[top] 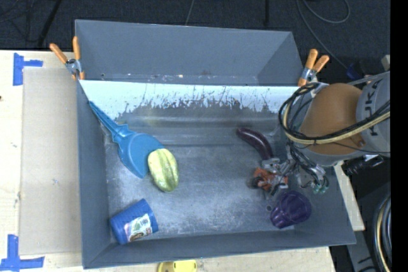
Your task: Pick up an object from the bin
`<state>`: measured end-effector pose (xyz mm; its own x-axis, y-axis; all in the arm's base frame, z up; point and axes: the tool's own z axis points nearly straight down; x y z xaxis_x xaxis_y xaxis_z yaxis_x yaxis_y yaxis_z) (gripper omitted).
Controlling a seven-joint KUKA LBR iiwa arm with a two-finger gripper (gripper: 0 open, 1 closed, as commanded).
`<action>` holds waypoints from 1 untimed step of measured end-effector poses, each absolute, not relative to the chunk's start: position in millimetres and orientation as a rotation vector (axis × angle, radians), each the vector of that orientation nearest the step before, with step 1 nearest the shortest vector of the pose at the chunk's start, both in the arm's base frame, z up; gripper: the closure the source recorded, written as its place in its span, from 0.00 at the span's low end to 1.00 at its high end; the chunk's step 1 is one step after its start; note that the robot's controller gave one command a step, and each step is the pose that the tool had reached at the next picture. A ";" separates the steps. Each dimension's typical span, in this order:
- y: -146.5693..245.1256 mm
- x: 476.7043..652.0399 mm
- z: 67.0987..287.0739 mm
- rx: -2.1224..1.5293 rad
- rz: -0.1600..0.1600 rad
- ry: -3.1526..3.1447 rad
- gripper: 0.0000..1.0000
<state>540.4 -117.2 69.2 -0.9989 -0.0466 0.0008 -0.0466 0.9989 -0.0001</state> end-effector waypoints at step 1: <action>-117.1 540.4 69.2 0.074 0.000 -3.140 1.00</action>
Offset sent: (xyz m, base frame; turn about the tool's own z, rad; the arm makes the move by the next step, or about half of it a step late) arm 0.0000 0.0000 0.0000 0.0000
